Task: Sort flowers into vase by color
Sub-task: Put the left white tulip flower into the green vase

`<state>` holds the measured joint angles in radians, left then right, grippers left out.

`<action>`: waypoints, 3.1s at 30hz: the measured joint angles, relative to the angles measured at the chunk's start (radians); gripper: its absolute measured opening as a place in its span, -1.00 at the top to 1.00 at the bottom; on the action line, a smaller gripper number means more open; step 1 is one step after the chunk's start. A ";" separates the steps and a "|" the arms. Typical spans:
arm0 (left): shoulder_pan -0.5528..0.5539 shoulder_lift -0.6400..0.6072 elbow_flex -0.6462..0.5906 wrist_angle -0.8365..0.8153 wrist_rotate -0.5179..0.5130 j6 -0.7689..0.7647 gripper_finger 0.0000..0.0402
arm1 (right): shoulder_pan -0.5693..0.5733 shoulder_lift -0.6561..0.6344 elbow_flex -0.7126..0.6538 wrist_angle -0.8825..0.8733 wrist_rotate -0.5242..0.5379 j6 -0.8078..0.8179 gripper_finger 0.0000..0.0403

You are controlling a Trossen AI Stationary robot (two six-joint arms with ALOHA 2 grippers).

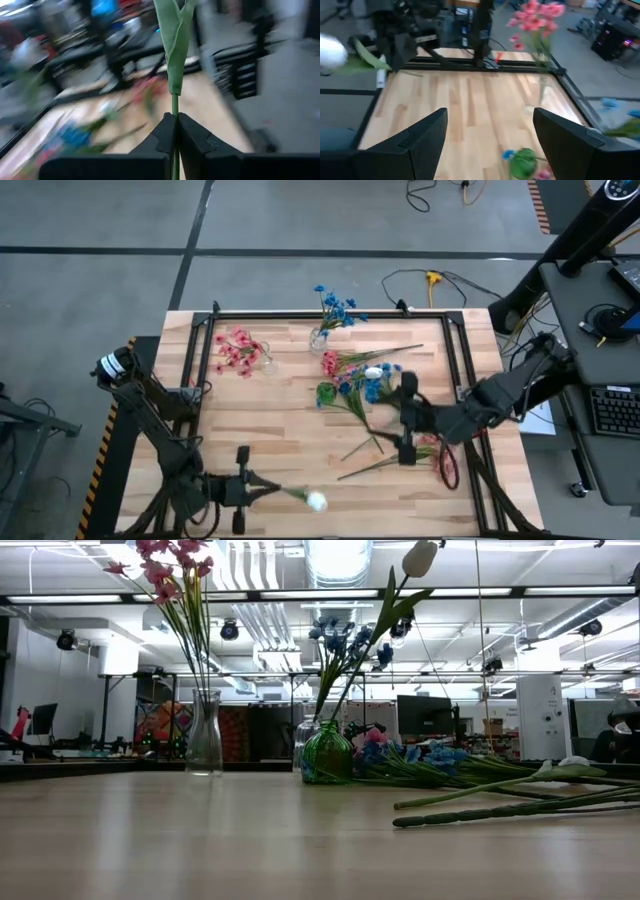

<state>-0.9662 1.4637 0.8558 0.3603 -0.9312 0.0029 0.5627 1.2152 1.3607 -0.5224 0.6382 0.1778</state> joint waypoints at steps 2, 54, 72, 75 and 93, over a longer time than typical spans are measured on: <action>0.029 -0.005 0.000 0.074 0.134 0.107 1.00 | 0.019 0.003 -0.044 0.068 0.002 -0.007 -0.42; 0.355 0.022 -0.327 0.818 0.442 0.277 1.00 | -0.020 0.424 -0.260 1.054 0.009 -0.354 -0.42; 0.359 0.022 -0.327 0.794 0.442 0.293 1.00 | -0.073 0.549 -0.076 1.083 -0.099 -0.372 -0.21; 0.359 0.022 -0.327 0.794 0.442 0.294 1.00 | -0.075 0.547 -0.076 1.082 -0.097 -0.373 -0.06; 0.359 0.022 -0.327 0.791 0.440 0.292 1.00 | -0.079 0.547 -0.076 1.081 -0.096 -0.379 0.85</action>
<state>-0.6067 1.4853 0.5293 1.1511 -0.4911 0.2954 0.4835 1.7618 1.2850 0.5591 0.5423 -0.2013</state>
